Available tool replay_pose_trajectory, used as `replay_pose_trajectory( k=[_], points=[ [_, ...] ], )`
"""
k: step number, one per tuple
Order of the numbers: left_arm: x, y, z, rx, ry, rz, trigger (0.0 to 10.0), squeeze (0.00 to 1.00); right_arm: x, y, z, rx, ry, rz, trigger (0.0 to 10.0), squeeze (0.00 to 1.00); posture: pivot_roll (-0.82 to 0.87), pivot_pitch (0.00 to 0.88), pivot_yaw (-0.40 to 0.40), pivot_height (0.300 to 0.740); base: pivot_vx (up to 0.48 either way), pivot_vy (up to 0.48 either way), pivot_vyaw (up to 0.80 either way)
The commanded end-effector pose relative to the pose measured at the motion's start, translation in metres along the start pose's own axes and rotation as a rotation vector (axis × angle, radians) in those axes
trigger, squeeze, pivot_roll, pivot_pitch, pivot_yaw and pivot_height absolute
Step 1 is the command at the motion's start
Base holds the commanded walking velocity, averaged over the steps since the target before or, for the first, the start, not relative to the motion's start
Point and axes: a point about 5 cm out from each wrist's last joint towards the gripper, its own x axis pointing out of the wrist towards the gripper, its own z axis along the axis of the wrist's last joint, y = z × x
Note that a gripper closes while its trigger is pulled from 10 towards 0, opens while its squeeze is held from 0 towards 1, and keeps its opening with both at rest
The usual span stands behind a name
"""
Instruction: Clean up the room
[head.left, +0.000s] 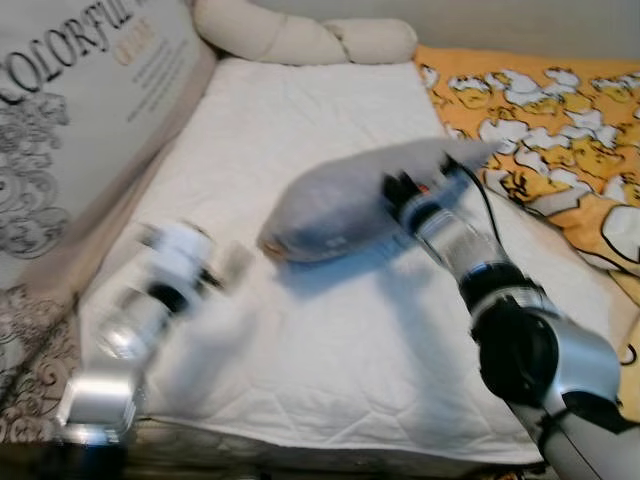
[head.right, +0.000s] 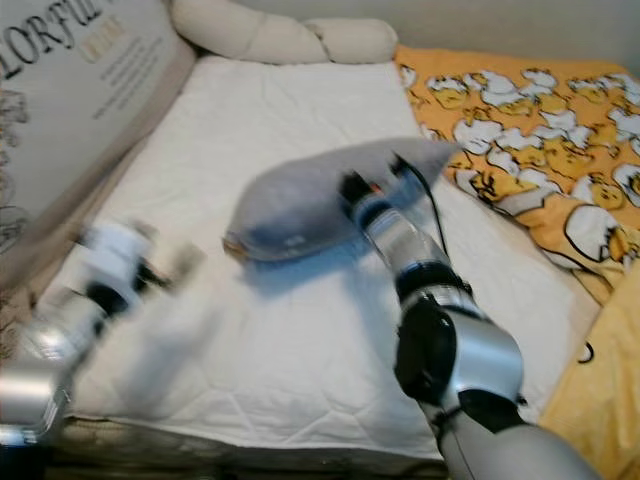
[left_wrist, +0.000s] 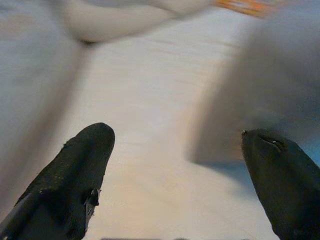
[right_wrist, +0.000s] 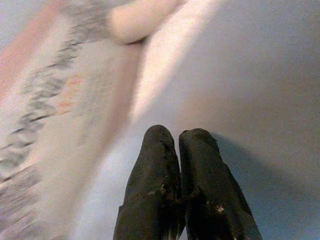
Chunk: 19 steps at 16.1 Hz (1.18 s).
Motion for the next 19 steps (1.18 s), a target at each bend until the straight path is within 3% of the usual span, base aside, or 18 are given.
replay_pose_trajectory(
  k=[1,4,6,7,8,9,10,11,12,16,19],
  points=[
    [-0.001,0.016,0.001,-0.005,-0.008,0.106,10.0,0.00,0.005,0.024,0.007,-0.029,0.012,0.109,0.0,0.00,0.12,0.000,-0.035,0.740,0.000,0.000,0.00],
    [-0.004,0.043,0.010,-0.078,-0.055,0.291,10.0,0.00,0.007,0.058,0.012,-0.035,0.074,0.322,0.0,0.00,0.12,0.000,-0.031,0.740,0.000,0.000,0.00],
    [-0.005,0.045,0.009,-0.081,-0.057,0.307,10.0,0.00,0.002,0.069,0.021,-0.026,0.085,0.423,0.0,0.00,0.12,0.000,-0.027,0.740,0.000,0.000,0.00],
    [-0.005,0.039,0.006,-0.085,-0.047,0.284,10.0,0.00,-0.003,0.061,0.022,-0.127,0.115,0.426,0.0,0.00,0.12,0.000,-0.031,0.740,0.000,0.000,0.00],
    [-0.004,0.032,0.005,-0.094,-0.043,0.240,10.0,0.00,-0.006,0.047,0.019,-0.171,0.135,0.373,3.9,0.00,0.12,0.000,-0.031,0.740,0.000,0.000,0.00],
    [-0.004,0.020,0.005,-0.095,-0.042,0.159,10.0,0.00,-0.008,0.024,0.014,-0.194,0.140,0.259,10.0,0.00,0.12,0.000,-0.031,0.740,0.000,0.000,0.00],
    [-0.004,0.008,0.005,-0.086,-0.042,0.074,10.0,0.00,-0.011,0.007,0.012,-0.212,0.111,0.172,10.0,0.00,0.12,0.000,-0.032,0.740,0.000,0.000,0.00],
    [-0.006,0.000,0.006,-0.085,-0.043,0.013,10.0,0.00,-0.013,-0.006,0.012,-0.217,0.082,0.098,10.0,0.67,0.12,0.000,-0.033,0.740,0.000,0.000,0.00],
    [-0.007,-0.012,0.007,-0.084,-0.049,-0.071,10.0,0.00,-0.018,-0.024,0.012,-0.197,0.040,-0.003,10.0,1.00,0.12,0.000,-0.032,0.740,0.000,0.000,0.00],
    [-0.007,-0.034,0.007,-0.046,-0.038,-0.252,10.0,0.00,-0.046,-0.077,0.017,-0.276,-0.102,-0.270,10.0,1.00,0.10,0.000,-0.007,0.740,0.000,0.000,0.00],
    [-0.007,-0.039,0.008,-0.037,-0.031,-0.307,10.0,0.00,-0.066,-0.105,0.025,-0.242,-0.224,-0.433,10.0,1.00,0.10,0.000,0.000,0.740,0.000,0.000,0.00]
  ],
)
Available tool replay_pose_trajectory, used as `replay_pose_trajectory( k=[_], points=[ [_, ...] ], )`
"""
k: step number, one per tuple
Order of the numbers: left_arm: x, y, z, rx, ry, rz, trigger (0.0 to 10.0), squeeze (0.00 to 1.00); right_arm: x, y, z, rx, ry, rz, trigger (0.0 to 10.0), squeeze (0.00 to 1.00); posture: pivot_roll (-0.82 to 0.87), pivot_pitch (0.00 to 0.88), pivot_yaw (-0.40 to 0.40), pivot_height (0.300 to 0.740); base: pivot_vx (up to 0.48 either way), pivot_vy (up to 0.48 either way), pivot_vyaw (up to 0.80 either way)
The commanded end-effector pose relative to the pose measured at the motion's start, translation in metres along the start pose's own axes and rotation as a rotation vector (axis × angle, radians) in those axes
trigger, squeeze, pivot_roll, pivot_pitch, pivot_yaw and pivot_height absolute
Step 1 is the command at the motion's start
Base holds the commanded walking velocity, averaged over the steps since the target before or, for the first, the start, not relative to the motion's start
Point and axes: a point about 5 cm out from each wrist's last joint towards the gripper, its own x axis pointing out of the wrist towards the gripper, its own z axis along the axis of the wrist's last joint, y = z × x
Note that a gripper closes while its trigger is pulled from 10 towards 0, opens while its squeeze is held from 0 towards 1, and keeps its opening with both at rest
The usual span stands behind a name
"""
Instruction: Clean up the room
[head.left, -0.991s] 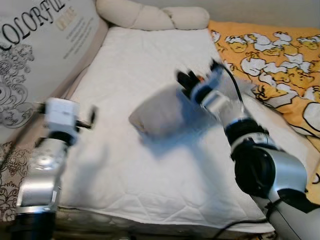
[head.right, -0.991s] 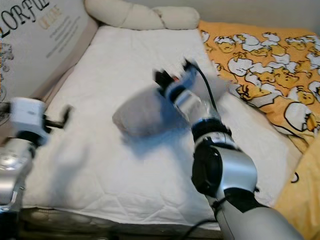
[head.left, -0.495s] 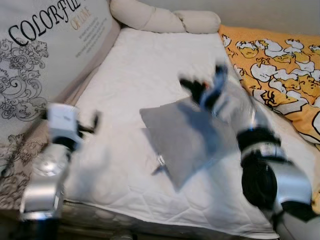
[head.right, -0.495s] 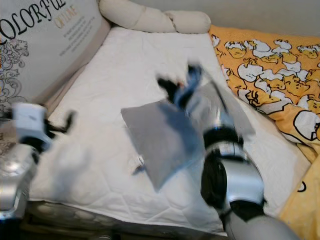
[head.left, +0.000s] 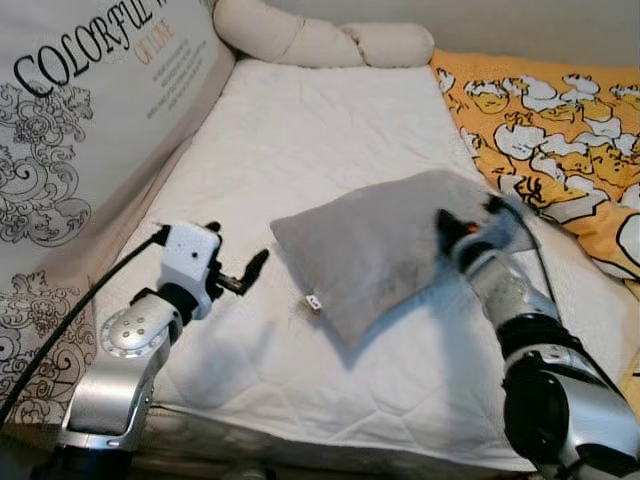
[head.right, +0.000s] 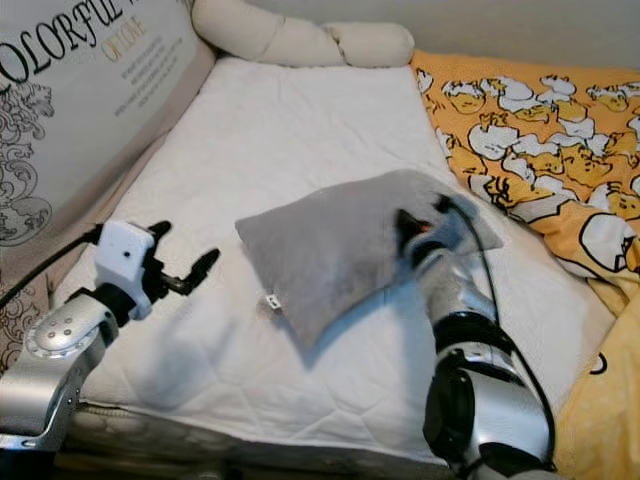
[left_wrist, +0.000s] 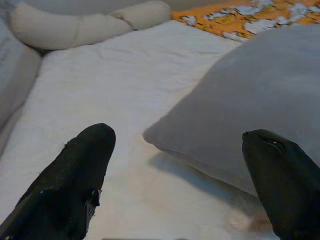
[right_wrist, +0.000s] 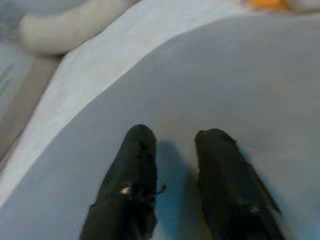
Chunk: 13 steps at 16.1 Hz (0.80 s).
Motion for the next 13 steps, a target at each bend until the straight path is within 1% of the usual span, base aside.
replay_pose_trajectory(
  k=[1,2,3,4,5,6,7,8,9,10,11,12,13],
  points=[
    [0.001,-0.003,0.004,0.016,-0.001,-0.042,10.0,0.00,-0.004,-0.016,-0.003,0.002,-0.005,-0.070,10.0,1.00,0.10,0.000,0.001,0.740,0.000,0.000,0.00],
    [0.001,-0.004,0.003,0.019,0.002,-0.052,10.0,0.00,-0.005,-0.019,-0.006,0.000,0.002,-0.078,10.0,1.00,0.10,0.000,0.000,0.740,0.000,0.000,0.00],
    [0.000,-0.005,0.002,0.037,0.015,-0.069,10.0,0.00,-0.007,-0.024,-0.014,0.035,0.031,-0.105,10.0,1.00,0.10,0.000,-0.001,0.740,0.000,0.000,0.00],
    [0.000,-0.006,0.001,0.044,0.021,-0.073,10.0,0.00,-0.008,-0.028,-0.021,0.117,0.058,-0.132,10.0,1.00,0.10,0.000,-0.002,0.740,0.000,0.000,0.00],
    [-0.001,-0.006,0.001,0.045,0.023,-0.077,10.0,0.00,-0.009,-0.031,-0.025,0.163,0.070,-0.146,10.0,1.00,0.11,0.000,-0.003,0.740,0.000,0.000,0.00],
    [-0.002,-0.008,0.000,0.049,0.028,-0.086,10.0,0.00,-0.011,-0.034,-0.035,0.258,0.096,-0.147,10.0,1.00,0.11,0.000,-0.005,0.740,0.000,0.000,0.00],
    [-0.002,-0.008,0.000,0.051,0.030,-0.088,10.0,0.00,-0.012,-0.033,-0.037,0.289,0.104,-0.144,10.0,1.00,0.11,0.000,-0.005,0.740,0.000,0.000,0.00],
    [-0.003,-0.009,-0.001,0.053,0.033,-0.092,10.0,0.00,-0.013,-0.033,-0.042,0.365,0.112,-0.124,10.0,1.00,0.11,0.000,-0.007,0.740,0.000,0.000,0.00],
    [-0.003,-0.009,-0.001,0.055,0.034,-0.094,10.0,0.00,-0.014,-0.033,-0.045,0.499,0.105,-0.081,10.0,1.00,0.11,0.000,-0.007,0.740,0.000,0.000,0.00],
    [-0.004,-0.009,-0.001,0.057,0.035,-0.099,10.0,0.00,-0.015,-0.032,-0.047,0.654,0.083,-0.011,10.0,1.00,0.12,0.000,-0.008,0.740,0.000,0.000,0.00],
    [-0.004,-0.010,-0.001,0.058,0.036,-0.103,10.0,0.00,-0.016,-0.027,-0.048,0.699,0.076,0.068,10.0,1.00,0.12,0.000,-0.005,0.740,0.000,0.000,0.00],
    [-0.005,-0.011,-0.001,0.061,0.040,-0.111,10.0,0.00,-0.017,-0.022,-0.053,0.692,0.097,0.131,10.0,1.00,0.12,0.000,-0.005,0.740,0.000,0.000,0.00],
    [-0.005,-0.011,-0.001,0.061,0.041,-0.115,10.0,0.00,-0.018,-0.021,-0.055,0.683,0.107,0.148,10.0,1.00,0.12,0.000,-0.005,0.740,0.000,0.000,0.00]
  ],
)
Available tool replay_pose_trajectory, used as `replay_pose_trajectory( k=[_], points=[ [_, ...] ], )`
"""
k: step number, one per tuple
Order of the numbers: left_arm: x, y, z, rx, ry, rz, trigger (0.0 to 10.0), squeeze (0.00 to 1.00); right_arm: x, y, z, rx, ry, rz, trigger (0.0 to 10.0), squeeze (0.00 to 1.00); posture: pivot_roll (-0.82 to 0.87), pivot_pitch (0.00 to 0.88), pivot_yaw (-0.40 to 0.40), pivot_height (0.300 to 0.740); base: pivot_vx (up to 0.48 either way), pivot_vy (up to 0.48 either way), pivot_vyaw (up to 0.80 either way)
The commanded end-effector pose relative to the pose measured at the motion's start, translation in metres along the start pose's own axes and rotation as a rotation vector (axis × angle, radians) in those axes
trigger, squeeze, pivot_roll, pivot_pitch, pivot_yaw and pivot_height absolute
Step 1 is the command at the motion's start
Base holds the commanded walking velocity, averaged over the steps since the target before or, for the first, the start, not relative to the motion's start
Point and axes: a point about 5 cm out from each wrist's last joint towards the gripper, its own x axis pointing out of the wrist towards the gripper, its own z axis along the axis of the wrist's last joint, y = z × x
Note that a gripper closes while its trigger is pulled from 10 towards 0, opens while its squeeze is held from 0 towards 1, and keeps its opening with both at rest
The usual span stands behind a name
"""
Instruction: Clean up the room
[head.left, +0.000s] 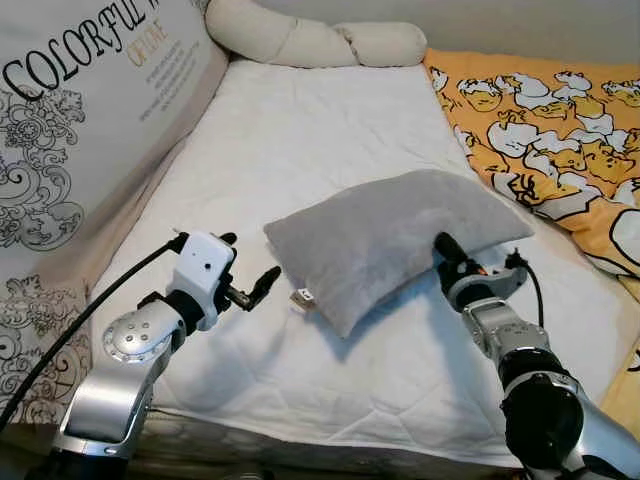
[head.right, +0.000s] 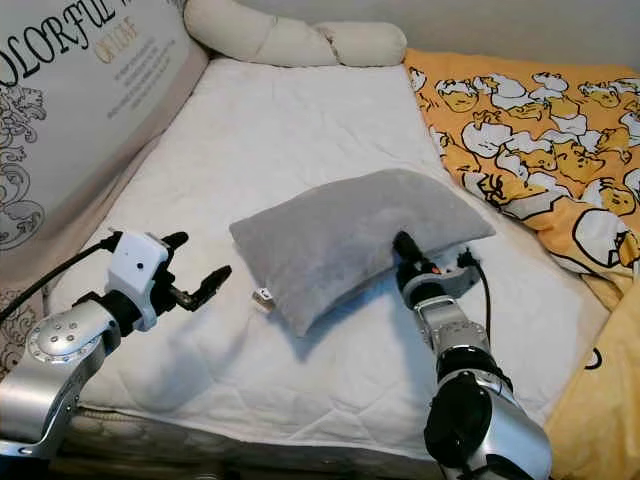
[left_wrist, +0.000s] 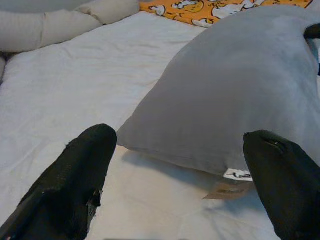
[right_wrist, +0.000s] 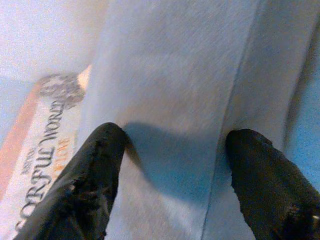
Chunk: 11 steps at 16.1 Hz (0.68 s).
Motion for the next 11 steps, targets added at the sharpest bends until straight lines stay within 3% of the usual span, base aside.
replay_pose_trajectory(
  k=[1,4,8,9,10,11],
  points=[
    [-0.001,-0.003,0.001,0.012,0.008,-0.018,10.0,0.00,-0.002,-0.003,-0.008,-0.001,0.043,0.037,10.0,1.00,0.12,0.000,-0.005,0.740,0.000,0.000,0.00],
    [-0.003,-0.003,0.002,0.015,0.011,-0.022,10.0,0.00,-0.003,0.000,-0.019,0.034,0.115,0.135,10.0,1.00,0.14,0.000,-0.003,0.740,0.000,0.000,0.00],
    [-0.004,-0.002,0.001,0.017,0.018,-0.024,10.0,0.00,0.001,-0.004,-0.029,-0.006,0.156,-0.010,10.0,1.00,0.14,0.000,-0.003,0.740,0.000,0.000,0.00],
    [-0.004,-0.001,0.001,0.019,0.020,-0.024,10.0,0.00,0.005,0.000,-0.029,-0.023,0.136,-0.067,10.0,0.55,0.15,0.000,-0.005,0.740,0.000,0.000,0.00],
    [-0.003,-0.001,0.001,0.021,0.020,-0.023,10.0,0.00,0.009,0.004,-0.026,-0.037,0.114,-0.082,10.0,0.00,0.15,0.000,-0.005,0.740,0.000,0.000,0.00],
    [-0.003,0.000,0.001,0.023,0.019,-0.022,10.0,0.00,0.010,0.006,-0.026,-0.042,0.106,-0.092,10.0,0.00,0.15,0.000,-0.005,0.740,0.000,0.000,0.00]
  ],
)
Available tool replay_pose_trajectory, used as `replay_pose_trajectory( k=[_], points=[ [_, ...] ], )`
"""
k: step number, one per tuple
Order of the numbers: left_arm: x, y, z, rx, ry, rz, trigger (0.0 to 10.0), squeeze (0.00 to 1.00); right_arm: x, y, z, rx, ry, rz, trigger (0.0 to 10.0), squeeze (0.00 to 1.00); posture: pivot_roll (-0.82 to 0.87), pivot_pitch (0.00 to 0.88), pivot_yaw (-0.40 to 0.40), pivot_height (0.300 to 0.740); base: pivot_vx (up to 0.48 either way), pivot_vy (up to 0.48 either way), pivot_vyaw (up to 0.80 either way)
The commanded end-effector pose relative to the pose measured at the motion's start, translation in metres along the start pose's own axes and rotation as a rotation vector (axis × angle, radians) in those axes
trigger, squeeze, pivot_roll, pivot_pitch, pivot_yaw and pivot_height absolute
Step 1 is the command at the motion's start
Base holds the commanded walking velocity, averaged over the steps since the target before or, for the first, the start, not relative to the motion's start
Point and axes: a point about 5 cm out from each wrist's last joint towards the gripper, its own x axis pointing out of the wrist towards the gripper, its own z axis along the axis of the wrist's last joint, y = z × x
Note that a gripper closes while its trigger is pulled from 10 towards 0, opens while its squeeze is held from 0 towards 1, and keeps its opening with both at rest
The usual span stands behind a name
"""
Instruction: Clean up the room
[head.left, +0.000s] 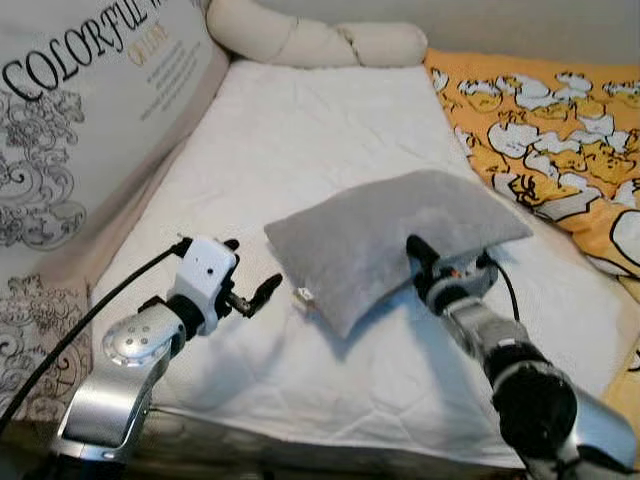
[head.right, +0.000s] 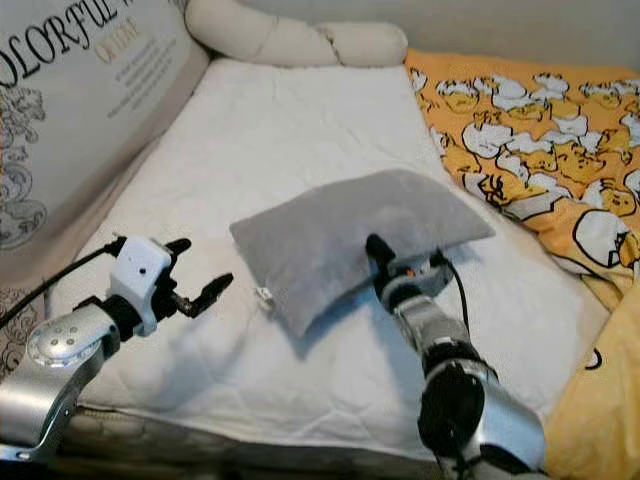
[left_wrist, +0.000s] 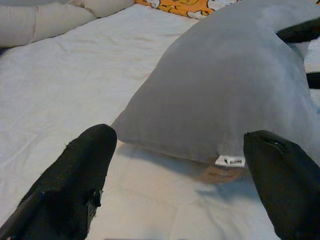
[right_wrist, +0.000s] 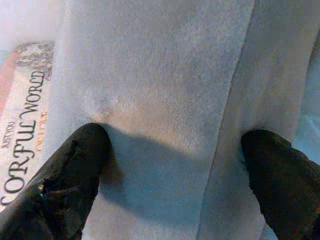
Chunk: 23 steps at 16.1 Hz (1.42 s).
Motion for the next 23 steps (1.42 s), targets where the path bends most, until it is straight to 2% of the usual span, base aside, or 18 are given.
replay_pose_trajectory(
  k=[1,2,3,4,8,14,23],
  points=[
    [0.000,0.001,0.005,0.019,-0.007,-0.008,10.0,0.00,0.002,0.004,0.002,-0.023,-0.015,-0.024,10.0,0.00,0.15,0.000,-0.005,0.740,0.000,0.000,0.00],
    [0.000,0.001,0.005,0.020,-0.007,-0.012,10.0,0.00,0.003,0.004,0.004,-0.064,-0.036,-0.068,9.9,0.00,0.15,0.000,-0.004,0.740,0.000,0.000,0.00],
    [0.000,0.000,0.005,0.020,-0.007,-0.017,10.0,0.00,0.004,0.004,0.005,-0.074,-0.047,-0.087,3.8,0.00,0.15,0.000,-0.004,0.740,0.000,0.000,0.00],
    [0.000,-0.001,0.005,0.021,-0.003,-0.029,10.0,0.00,0.004,0.004,0.004,-0.088,-0.050,-0.107,0.0,0.00,0.15,0.000,-0.005,0.740,0.000,0.000,0.00],
    [0.000,-0.003,0.000,0.027,0.020,-0.063,10.0,0.00,0.007,0.007,0.000,-0.079,-0.048,-0.142,0.0,0.00,0.15,0.000,-0.006,0.740,0.000,0.000,0.00],
    [0.003,-0.004,0.001,0.037,0.021,-0.082,10.0,0.00,0.010,0.015,0.000,-0.096,-0.049,-0.113,0.0,0.00,0.15,0.000,-0.003,0.740,0.000,0.000,0.00],
    [0.004,-0.005,0.000,0.035,0.026,-0.080,10.0,0.00,0.011,0.018,0.001,-0.109,-0.044,-0.115,0.0,0.00,0.16,0.000,-0.011,0.740,0.000,0.000,0.00]
  ],
)
